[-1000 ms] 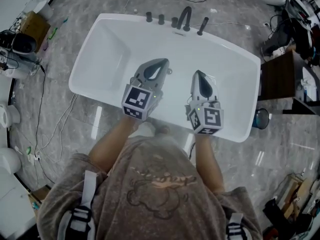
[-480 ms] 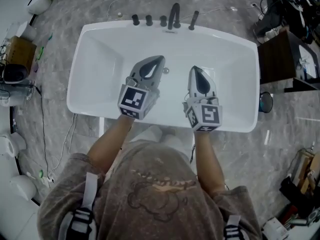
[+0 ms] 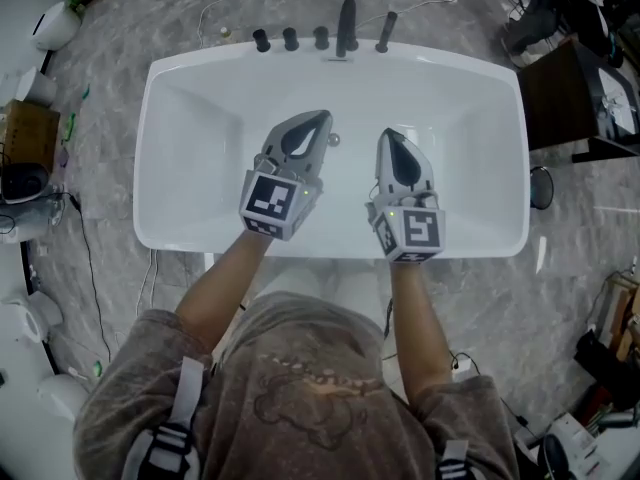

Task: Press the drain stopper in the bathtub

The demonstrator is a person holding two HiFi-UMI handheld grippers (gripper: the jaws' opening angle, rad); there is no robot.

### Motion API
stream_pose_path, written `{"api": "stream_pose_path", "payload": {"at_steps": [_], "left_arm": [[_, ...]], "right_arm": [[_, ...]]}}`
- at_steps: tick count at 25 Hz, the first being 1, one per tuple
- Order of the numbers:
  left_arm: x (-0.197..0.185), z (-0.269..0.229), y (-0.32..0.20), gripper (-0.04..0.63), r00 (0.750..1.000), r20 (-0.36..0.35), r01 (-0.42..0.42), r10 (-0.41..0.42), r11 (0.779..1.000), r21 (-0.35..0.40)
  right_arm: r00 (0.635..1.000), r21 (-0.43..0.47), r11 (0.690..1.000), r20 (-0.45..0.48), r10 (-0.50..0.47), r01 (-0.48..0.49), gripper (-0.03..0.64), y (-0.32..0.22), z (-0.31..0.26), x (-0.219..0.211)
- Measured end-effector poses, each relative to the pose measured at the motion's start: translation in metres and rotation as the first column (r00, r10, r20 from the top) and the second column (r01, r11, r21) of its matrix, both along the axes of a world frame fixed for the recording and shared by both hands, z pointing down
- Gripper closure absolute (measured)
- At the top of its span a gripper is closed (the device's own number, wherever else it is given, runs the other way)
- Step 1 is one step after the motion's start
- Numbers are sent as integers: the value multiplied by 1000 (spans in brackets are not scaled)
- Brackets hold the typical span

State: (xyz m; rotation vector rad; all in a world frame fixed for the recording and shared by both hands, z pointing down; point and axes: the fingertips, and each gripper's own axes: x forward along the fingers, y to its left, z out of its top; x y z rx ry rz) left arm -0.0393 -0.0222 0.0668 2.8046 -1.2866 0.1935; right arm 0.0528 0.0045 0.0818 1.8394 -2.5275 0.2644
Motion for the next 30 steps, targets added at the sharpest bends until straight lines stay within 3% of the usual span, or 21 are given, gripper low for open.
{"api": "stream_pose_path", "payload": {"at_steps": [14,30], "left_arm": [[9,72,-41,595,999,-32,9,-10,1000,-27],[-1,198,-82,595,999,-39,35,-37,999,-37]], "right_arm": [[999,-3,999,-26,-40,40,618,-49,69,-15],[999,-23,999,-27,-42,41,618,-92,195,-16]]}}
